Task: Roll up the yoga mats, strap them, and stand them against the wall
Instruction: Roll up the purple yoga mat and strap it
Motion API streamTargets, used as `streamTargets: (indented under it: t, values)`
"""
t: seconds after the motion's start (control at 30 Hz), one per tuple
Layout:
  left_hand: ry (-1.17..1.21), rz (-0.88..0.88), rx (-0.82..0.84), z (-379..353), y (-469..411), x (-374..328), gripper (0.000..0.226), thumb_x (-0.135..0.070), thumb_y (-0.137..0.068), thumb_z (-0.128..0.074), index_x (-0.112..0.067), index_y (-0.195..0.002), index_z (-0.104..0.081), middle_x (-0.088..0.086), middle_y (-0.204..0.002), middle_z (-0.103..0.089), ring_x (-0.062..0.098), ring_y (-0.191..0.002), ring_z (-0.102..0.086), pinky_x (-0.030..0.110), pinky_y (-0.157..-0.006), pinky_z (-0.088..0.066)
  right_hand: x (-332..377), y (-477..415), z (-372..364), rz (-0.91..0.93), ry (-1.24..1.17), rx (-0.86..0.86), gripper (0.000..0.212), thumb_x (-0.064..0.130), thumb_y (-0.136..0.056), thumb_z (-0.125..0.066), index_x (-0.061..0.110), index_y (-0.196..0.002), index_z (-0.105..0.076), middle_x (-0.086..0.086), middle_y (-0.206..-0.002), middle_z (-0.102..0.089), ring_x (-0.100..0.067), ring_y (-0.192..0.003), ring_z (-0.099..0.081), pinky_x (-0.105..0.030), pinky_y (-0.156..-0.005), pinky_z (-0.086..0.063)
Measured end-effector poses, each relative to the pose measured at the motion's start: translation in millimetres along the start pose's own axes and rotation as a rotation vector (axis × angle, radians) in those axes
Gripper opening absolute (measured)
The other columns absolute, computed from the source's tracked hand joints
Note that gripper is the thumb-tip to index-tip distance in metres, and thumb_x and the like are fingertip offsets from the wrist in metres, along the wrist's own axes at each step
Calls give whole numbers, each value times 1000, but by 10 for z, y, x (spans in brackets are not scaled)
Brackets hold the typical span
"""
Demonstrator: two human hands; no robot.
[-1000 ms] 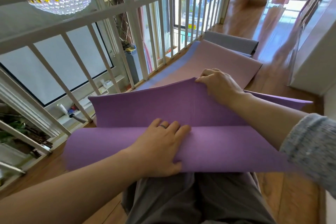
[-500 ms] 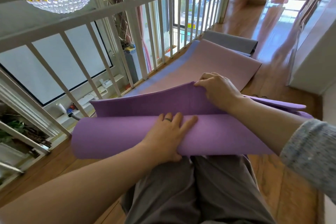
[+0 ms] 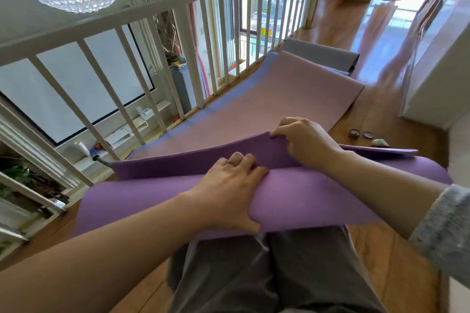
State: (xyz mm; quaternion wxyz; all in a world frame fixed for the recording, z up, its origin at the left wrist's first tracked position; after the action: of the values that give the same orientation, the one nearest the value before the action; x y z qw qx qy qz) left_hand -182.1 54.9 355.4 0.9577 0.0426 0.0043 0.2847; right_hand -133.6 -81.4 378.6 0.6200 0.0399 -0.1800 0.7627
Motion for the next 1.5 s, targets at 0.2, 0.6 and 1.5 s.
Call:
streamTargets:
  t: [0.2,0.6,1.5]
  values:
    - [-101,30,-33,94,-99,118,85,-70,-75,-50,-24,-143,-29,2,-127,-46,23,-111,-50,40,-104,-33,16,49,12,5,-21,25,39,-4,-82,-53,17,-108,-73,-2,-107,-66,-25,-98,-60,-40,-82,-49]
    - [98,95,-9,-17,-141,301,62,-59,-87,-49,-28,-139,-33,2,-147,-22,25,-120,-46,39,-101,-41,-135,163,-58,-113,-88,22,31,1,-82,-50,23,-94,-68,1,-93,-70,-26,-84,-62,-38,-74,-50]
    - [97,279,-565,564,-548,556,55,-41,-87,-60,-23,-136,-43,3,-139,-44,25,-130,-40,61,-112,-22,-674,73,249,-165,162,121,100,73,-51,-74,28,-134,-40,4,-124,-55,-18,-108,-51,-44,-99,-41]
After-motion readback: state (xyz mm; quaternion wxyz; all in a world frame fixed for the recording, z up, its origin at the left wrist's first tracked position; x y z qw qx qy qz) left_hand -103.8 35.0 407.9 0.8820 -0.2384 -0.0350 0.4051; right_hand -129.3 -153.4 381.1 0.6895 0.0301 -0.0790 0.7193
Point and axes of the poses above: each hand's wrist, its own y-axis away from the middle knuckle, its own z-axis out of the back of the hand, x = y × z, the point moved 8 cm from there along -y, towards the middle knuckle
